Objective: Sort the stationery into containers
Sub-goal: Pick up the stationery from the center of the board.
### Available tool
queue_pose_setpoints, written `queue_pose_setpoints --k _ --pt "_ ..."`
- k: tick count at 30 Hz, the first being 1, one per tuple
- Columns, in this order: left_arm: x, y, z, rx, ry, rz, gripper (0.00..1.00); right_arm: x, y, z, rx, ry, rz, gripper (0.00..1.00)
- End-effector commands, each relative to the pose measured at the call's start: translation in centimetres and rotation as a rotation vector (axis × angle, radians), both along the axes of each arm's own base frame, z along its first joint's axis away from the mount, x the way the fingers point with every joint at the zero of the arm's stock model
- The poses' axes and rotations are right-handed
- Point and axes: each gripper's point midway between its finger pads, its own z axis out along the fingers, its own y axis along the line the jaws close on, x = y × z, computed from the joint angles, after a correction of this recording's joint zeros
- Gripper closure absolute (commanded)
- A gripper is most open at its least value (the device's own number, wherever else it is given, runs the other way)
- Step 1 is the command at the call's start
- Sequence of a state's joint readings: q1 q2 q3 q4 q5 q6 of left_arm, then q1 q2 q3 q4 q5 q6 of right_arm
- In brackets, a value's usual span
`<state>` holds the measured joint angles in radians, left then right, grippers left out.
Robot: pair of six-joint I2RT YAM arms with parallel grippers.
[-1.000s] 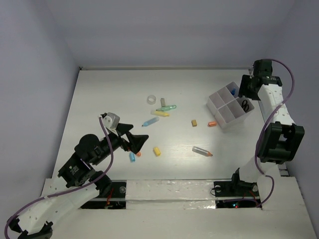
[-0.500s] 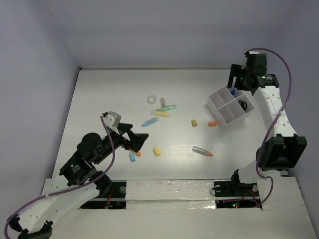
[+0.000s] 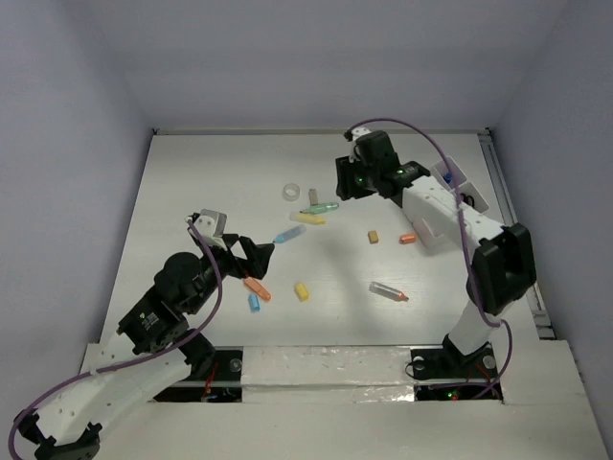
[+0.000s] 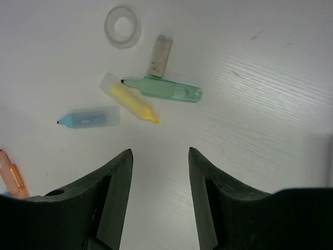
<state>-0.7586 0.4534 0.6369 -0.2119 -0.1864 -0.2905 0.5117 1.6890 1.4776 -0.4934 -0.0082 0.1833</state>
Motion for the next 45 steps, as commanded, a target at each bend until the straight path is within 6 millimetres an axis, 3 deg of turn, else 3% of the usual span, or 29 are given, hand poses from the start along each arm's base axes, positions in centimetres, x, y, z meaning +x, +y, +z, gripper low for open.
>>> queue_pose_setpoints --k 1,3,5,9,17,19,20,22,24,25,27,30,31,33,34,35,40,43,45 --pt "1.0 1.1 1.2 -0.010 -0.025 0.090 0.01 1.3 5.8 1.5 0.090 -0.082 0.104 0.47" --pt "1.2 1.3 1.1 -0.007 -0.022 0.104 0.01 1.6 7.4 1.4 0.090 -0.096 0.132 0.47" --pt "1.5 1.8 0.9 0.003 -0.019 0.137 0.01 1.6 9.0 -0.2 0.081 -0.075 0.162 0.47" --pt "2.1 2.2 0.7 0.015 -0.012 0.169 0.01 2.2 10.9 -1.5 0.082 -0.072 0.186 0.47" --pt "2.7 2.3 0.4 0.036 -0.008 0.187 0.01 5.8 12.4 -2.3 0.071 -0.101 0.133 0.43" --pt "2.7 2.3 0.5 0.034 -0.012 0.185 0.01 6.4 13.0 -4.1 0.040 -0.087 0.121 0.40" --pt "2.8 2.6 0.4 0.034 -0.012 0.196 0.01 6.7 13.2 -3.4 0.049 -0.101 0.120 0.38" --pt "2.9 2.7 0.5 0.034 -0.013 0.201 0.01 7.1 13.5 -5.2 0.027 -0.068 0.124 0.32" --pt "2.9 2.5 0.4 0.036 -0.014 0.194 0.01 7.8 14.0 -5.0 0.022 -0.073 0.130 0.24" --pt "2.9 2.5 0.4 0.036 -0.012 0.190 0.01 8.1 14.2 -6.5 0.006 -0.054 0.132 0.23" --pt "3.0 2.5 0.4 0.036 -0.012 0.189 0.01 8.2 15.1 -6.5 0.006 -0.052 0.142 0.21" --pt "3.1 2.5 0.4 0.033 -0.014 0.185 0.01 8.6 15.5 -8.7 -0.015 -0.017 0.147 0.17" --pt "3.0 2.3 0.4 0.032 -0.013 0.176 0.01 9.1 15.8 -8.2 -0.009 -0.029 0.145 0.17" --pt "3.1 2.4 0.4 0.031 -0.014 0.177 0.01 9.3 15.8 -10.2 -0.033 -0.001 0.141 0.17" --pt "3.1 2.3 0.4 0.032 -0.014 0.172 0.01 9.7 16.1 -9.8 -0.028 -0.012 0.138 0.17" --pt "3.2 2.3 0.5 0.030 -0.014 0.173 0.01 9.8 16.1 -11.1 -0.041 0.005 0.137 0.17" --pt "3.2 2.3 0.5 0.025 -0.016 0.165 0.01 10.0 17.0 -12.6 -0.042 0.011 0.140 0.27" --pt "3.3 2.3 0.6 0.022 -0.017 0.160 0.01 10.5 17.0 -13.3 -0.055 0.010 0.128 0.38" --pt "3.2 2.2 0.6 0.021 -0.018 0.154 0.01 10.7 17.2 -13.2 -0.045 -0.002 0.122 0.51"
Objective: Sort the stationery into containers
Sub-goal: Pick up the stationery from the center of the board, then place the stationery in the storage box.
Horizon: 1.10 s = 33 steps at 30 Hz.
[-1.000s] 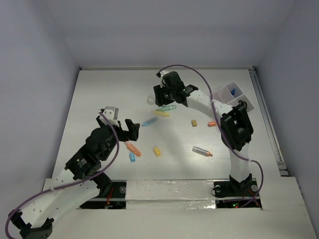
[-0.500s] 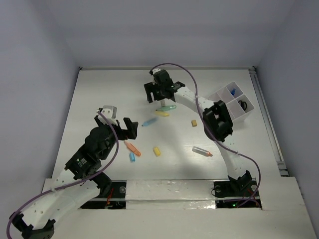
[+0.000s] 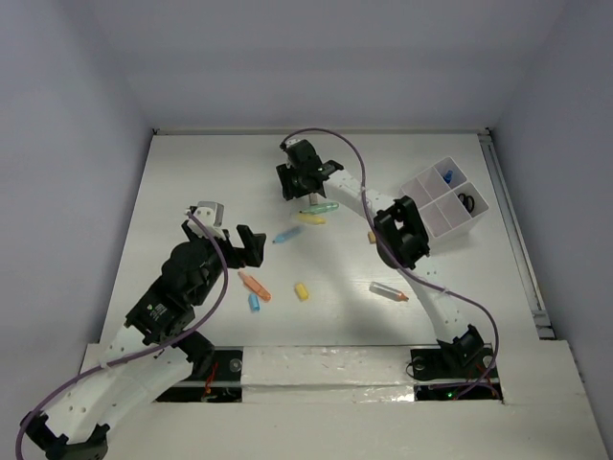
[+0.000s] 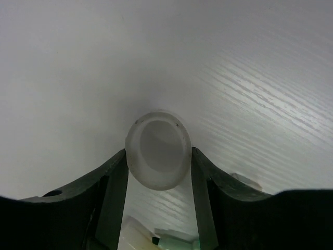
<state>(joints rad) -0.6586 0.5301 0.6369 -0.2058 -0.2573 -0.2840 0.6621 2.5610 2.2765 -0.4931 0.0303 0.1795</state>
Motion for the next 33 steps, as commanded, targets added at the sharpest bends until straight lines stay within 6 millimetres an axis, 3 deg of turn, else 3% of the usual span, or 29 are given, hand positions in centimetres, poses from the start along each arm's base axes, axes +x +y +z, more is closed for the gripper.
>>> queue_pose_setpoints --k 1,3,7,8,9,10,11,12,13,14,15,16,17,18,19,20,21,22,23,28,33 --pt "0.3 -0.5 2.2 -0.038 -0.061 -0.019 0.01 0.6 1.4 2.0 0.040 -0.053 -0.003 0.56" --pt "0.4 -0.3 2.3 -0.038 -0.063 -0.013 0.01 1.0 1.8 3.0 0.073 -0.082 -0.010 0.62" --pt "0.4 -0.3 2.2 -0.038 -0.062 -0.015 0.01 1.7 1.7 7.7 0.124 -0.164 -0.040 0.65" --pt "0.4 -0.3 2.3 -0.039 -0.063 -0.016 0.01 1.7 1.1 10.7 0.137 -0.210 -0.058 0.67" --pt "0.4 -0.3 2.3 -0.040 -0.064 -0.016 0.01 2.0 0.3 12.5 0.136 -0.255 -0.087 0.67" --pt "0.4 -0.4 2.3 -0.039 -0.063 -0.019 0.01 1.2 -0.8 11.4 0.095 -0.247 -0.090 0.67" --pt "0.3 -0.4 2.4 -0.041 -0.065 -0.021 0.01 1.2 -2.2 12.4 0.083 -0.270 -0.113 0.68" --pt "0.3 -0.4 2.3 -0.040 -0.064 -0.022 0.01 1.3 -4.5 16.4 0.093 -0.340 -0.166 0.68" --pt "0.2 -0.4 2.5 -0.044 -0.068 -0.025 0.01 1.1 -6.3 17.0 0.065 -0.357 -0.189 0.68" --pt "0.2 -0.5 2.5 -0.047 -0.070 -0.031 0.01 0.1 -8.6 14.7 0.001 -0.322 -0.212 0.68" --pt "0.2 -0.3 2.5 -0.048 -0.071 -0.025 0.01 -0.5 -11.4 17.5 -0.011 -0.362 -0.272 0.68" --pt "0.2 -0.3 2.6 -0.050 -0.073 -0.028 0.01 -0.3 -14.7 17.3 -0.044 -0.356 -0.327 0.68" --pt "0.1 -0.5 2.7 -0.054 -0.075 -0.037 0.01 -1.4 -17.3 15.2 -0.095 -0.311 -0.359 0.68" --pt "0.0 -0.5 2.8 -0.056 -0.077 -0.040 0.01 -1.9 -19.7 14.9 -0.117 -0.296 -0.402 0.68" --pt "0.0 -0.6 2.8 -0.058 -0.079 -0.045 0.01 -2.2 -23.3 16.9 -0.097 -0.314 -0.471 0.68" --pt "-0.1 -0.7 2.9 -0.061 -0.081 -0.052 0.01 -2.7 -25.1 16.7 -0.103 -0.306 -0.500 0.68" --pt "-0.1 -0.7 2.9 -0.062 -0.082 -0.055 0.01 -3.8 -27.0 15.2 -0.134 -0.275 -0.525 0.68" --pt "-0.1 -0.8 2.9 -0.063 -0.082 -0.058 0.01 -4.3 -28.8 16.4 -0.130 -0.293 -0.564 0.68" --pt "-0.2 -0.9 3.0 -0.064 -0.082 -0.064 0.01 -4.5 -31.1 16.3 -0.139 -0.284 -0.607 0.68" --pt "-0.2 -0.9 3.0 -0.066 -0.082 -0.066 0.01 -5.6 -35.8 16.5 -0.222 -0.277 -0.686 0.67" --pt "-0.2 -0.8 2.9 -0.066 -0.082 -0.064 0.01 -5.3 -38.0 15.2 -0.278 -0.224 -0.714 0.67"
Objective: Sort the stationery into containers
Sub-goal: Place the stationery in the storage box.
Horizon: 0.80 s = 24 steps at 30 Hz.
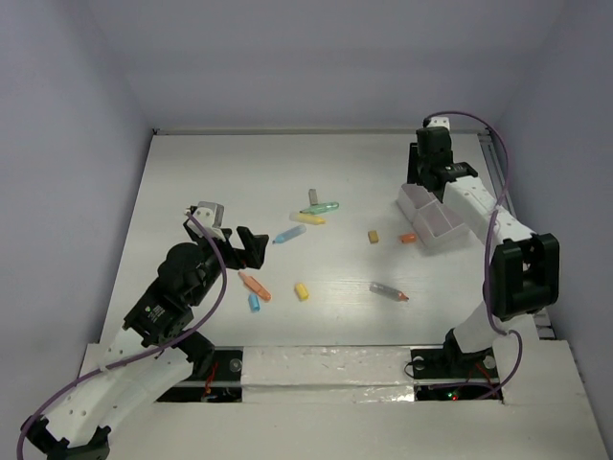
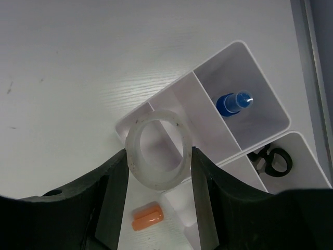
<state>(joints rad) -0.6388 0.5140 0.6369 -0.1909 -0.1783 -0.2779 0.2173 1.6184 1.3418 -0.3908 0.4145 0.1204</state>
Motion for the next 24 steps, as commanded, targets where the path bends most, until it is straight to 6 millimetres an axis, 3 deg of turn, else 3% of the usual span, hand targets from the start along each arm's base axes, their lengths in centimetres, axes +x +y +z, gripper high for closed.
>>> queue_pose_setpoints --k 1,9,24 --pt "0.2 -0.1 2.3 -0.042 -0.065 -0.005 0.01 0.3 -1.6 0.5 -0.051 0.011 -0.029 0.66" --pt "0.2 -0.2 2.3 -0.043 -0.063 -0.006 0.01 0.9 -3.0 -0.6 -0.119 0.053 -0.065 0.65" --pt "0.3 -0.2 2.2 -0.040 -0.061 -0.007 0.01 1.7 -4.8 -0.8 -0.248 0.062 -0.110 0.59"
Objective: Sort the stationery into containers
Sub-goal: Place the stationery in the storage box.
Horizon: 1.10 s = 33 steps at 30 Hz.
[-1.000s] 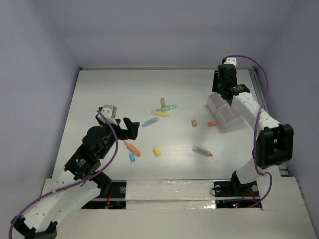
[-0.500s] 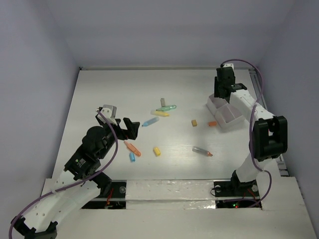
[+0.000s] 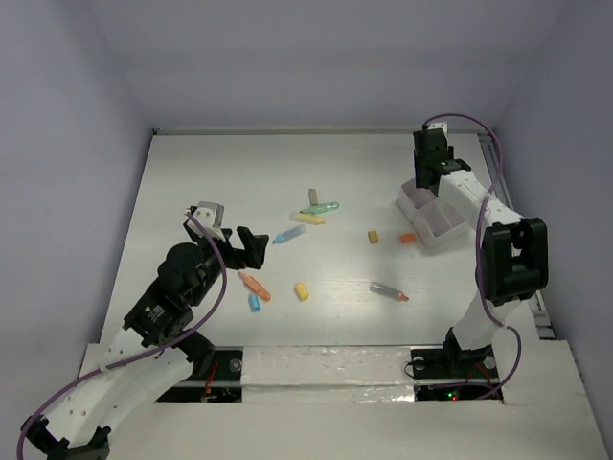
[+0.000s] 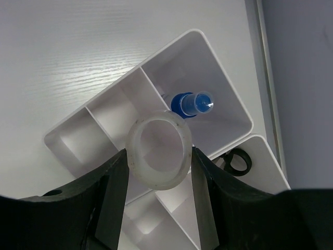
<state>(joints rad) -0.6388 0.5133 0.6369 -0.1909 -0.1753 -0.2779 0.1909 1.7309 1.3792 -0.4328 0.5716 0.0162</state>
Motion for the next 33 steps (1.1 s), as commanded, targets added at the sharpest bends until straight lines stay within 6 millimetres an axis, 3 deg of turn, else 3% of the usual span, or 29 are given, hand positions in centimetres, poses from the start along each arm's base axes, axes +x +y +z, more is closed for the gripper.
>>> queue_pose_setpoints --k 1,7,16,20,25,29,32,33 --pt "0.4 0.0 2.1 -0.038 -0.060 0.004 0.01 1.6 -0.9 2.1 -0.059 -0.065 -0.021 0.59" --pt "0.4 0.0 2.1 -0.036 -0.059 0.002 0.01 2.0 -1.3 1.7 -0.098 -0.046 -0.022 0.56" --pt "0.4 -0.1 2.2 -0.038 -0.061 -0.001 0.01 1.9 -1.0 1.2 -0.076 -0.048 -0.015 0.42" --pt "0.4 -0.1 2.2 -0.038 -0.061 -0.001 0.01 2.0 -0.6 1.7 -0.054 -0.059 -0.004 0.28" --pt "0.4 -0.1 2.2 -0.038 -0.061 -0.001 0.01 2.0 -0.2 2.7 -0.024 -0.080 0.006 0.25" --pt "0.4 0.0 2.2 -0.039 -0.062 -0.001 0.01 1.1 3.1 4.1 0.063 -0.123 0.066 0.26" --pt "0.3 0.0 2.2 -0.038 -0.061 0.001 0.01 -0.9 8.6 2.8 0.209 -0.096 0.198 0.35" --pt "0.4 0.0 2.2 -0.040 -0.062 0.002 0.01 -2.0 11.2 3.2 0.259 -0.103 0.269 0.40"
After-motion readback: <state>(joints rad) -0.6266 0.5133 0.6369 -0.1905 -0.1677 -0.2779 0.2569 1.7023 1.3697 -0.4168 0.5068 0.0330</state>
